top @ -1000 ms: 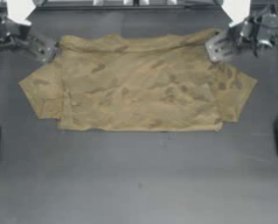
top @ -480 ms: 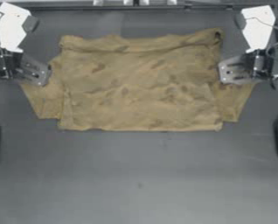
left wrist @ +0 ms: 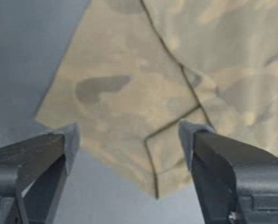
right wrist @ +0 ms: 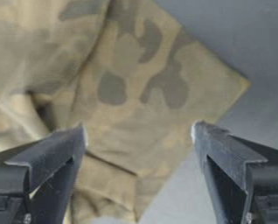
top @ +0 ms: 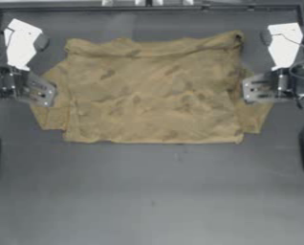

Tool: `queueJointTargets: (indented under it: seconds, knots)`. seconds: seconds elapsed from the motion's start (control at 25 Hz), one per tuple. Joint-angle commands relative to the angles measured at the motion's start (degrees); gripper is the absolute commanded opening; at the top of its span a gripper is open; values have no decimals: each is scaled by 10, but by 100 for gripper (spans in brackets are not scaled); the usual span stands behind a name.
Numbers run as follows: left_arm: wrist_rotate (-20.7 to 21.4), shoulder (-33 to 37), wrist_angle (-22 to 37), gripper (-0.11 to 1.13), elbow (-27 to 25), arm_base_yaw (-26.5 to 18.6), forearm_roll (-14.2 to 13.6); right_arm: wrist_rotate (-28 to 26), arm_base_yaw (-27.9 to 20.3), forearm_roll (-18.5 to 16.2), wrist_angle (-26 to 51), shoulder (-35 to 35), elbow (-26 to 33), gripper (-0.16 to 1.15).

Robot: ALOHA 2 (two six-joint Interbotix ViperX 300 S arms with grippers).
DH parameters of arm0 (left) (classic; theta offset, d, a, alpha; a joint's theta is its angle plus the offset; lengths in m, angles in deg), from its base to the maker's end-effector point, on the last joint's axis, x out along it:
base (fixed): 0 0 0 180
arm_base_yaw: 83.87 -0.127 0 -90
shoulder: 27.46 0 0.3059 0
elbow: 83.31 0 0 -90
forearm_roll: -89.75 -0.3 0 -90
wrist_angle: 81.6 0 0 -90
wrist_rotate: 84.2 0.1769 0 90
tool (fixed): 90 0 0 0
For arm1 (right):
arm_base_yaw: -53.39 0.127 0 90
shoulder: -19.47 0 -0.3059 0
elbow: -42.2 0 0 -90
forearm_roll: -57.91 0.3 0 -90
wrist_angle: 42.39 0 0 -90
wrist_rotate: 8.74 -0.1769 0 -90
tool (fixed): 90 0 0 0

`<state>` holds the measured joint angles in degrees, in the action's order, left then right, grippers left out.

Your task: Fold shirt

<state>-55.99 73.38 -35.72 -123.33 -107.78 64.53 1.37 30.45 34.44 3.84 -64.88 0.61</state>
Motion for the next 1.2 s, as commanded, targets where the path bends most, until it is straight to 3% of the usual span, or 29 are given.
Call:
queueJointTargets:
  seconds: [0.04, 0.72, 0.88, 1.08, 1.2]
  knots:
    - [-1, -10, -28, 97, -4, -12, -4, 0, -11, -7, -19, -4, -2, 99]
    - [11, -98, -75, 97, -14, -23, 7, 5, -31, -30, -53, -32, -8, 99]
    - [26, -100, -89, 97, -15, -32, 33, 5, -33, -33, -55, -32, -8, 99]
    - [98, -116, -89, 97, -11, -53, 89, 8, -33, -33, -63, -32, -9, 99]
    - [122, -128, -90, 97, -4, -61, 105, 9, -33, -34, -63, -32, -9, 99]
